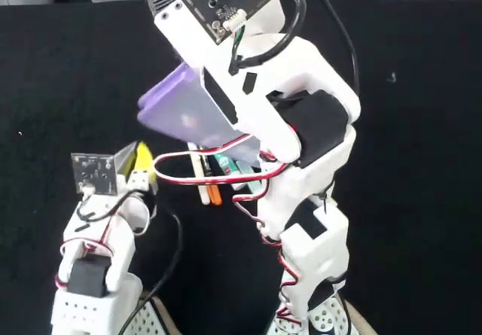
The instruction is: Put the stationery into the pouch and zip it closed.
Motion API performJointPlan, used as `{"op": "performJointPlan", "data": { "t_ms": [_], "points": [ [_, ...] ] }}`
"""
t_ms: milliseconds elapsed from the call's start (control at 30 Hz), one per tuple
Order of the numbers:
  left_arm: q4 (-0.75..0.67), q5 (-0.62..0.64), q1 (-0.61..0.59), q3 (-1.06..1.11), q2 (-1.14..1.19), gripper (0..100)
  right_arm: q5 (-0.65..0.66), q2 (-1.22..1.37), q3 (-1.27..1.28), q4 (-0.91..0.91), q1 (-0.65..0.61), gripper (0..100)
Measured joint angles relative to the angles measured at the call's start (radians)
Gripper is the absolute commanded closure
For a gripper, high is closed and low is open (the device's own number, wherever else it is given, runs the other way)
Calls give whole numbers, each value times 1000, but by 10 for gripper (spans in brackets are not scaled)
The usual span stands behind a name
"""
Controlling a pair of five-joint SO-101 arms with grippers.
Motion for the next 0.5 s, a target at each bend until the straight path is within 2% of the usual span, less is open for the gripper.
{"op": "performJointPlan", "data": {
  "t_ms": [167,333,500],
  "points": [
    [-41,0,144,-153,0,966,0,2,0,5,0,988],
    [-49,0,247,-192,-8,964,0,3,0,11,0,988],
    [-127,0,269,-192,-6,837,0,48,25,46,-23,988]
  ]
}}
